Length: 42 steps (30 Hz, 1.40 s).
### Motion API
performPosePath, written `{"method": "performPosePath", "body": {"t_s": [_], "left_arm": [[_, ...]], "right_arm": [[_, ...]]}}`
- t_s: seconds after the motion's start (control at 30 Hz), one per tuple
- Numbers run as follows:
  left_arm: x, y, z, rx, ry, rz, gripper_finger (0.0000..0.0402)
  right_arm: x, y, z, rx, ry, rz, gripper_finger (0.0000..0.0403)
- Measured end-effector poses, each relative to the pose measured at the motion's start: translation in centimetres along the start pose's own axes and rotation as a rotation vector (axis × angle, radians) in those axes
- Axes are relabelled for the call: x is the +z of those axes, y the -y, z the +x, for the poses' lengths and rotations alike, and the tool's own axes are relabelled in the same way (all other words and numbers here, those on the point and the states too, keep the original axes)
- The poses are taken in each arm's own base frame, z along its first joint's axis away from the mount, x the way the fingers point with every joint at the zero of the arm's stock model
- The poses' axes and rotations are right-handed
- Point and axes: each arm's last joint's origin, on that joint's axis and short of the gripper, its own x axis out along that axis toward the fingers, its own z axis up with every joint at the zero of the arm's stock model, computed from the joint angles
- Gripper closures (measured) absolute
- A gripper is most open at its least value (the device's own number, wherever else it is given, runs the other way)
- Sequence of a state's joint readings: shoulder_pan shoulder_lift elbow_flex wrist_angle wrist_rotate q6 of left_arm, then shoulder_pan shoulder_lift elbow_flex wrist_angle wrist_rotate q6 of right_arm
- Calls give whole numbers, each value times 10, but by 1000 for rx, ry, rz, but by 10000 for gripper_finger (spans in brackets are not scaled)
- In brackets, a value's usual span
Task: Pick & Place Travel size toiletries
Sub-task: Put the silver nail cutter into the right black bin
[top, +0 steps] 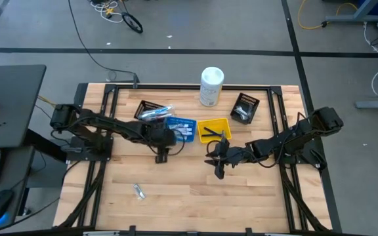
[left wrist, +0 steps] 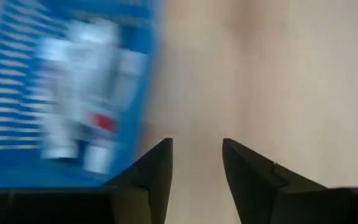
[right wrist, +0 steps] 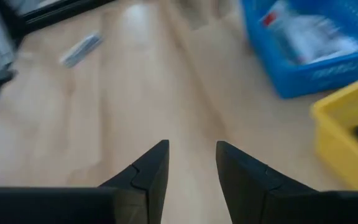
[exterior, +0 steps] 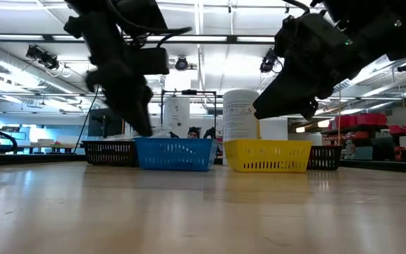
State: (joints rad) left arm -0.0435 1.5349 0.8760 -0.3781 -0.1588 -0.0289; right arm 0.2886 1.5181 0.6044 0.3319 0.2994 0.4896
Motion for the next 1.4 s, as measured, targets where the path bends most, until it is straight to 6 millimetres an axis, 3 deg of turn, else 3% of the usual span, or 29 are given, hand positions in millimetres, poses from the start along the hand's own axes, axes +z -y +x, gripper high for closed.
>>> {"method": "performPosePath", "body": {"t_s": [0.2, 0.43, 0.73, 0.97, 1.4], "left_arm": [[-11, 30, -8, -246, -133, 66, 250], [-44, 90, -29, -262, -280, 443, 267], [-76, 142, -54, -267, -293, 582, 271], [-90, 161, -64, -247, -263, 657, 275], [-88, 168, -65, -303, -230, 592, 276]], "right_arm": [[4, 2, 0, -91, 75, 26, 261], [3, 2, 0, -91, 77, 32, 261], [3, 2, 0, -91, 79, 79, 261], [3, 2, 0, -90, 80, 98, 261], [4, 3, 0, -120, 100, 107, 261]]}}
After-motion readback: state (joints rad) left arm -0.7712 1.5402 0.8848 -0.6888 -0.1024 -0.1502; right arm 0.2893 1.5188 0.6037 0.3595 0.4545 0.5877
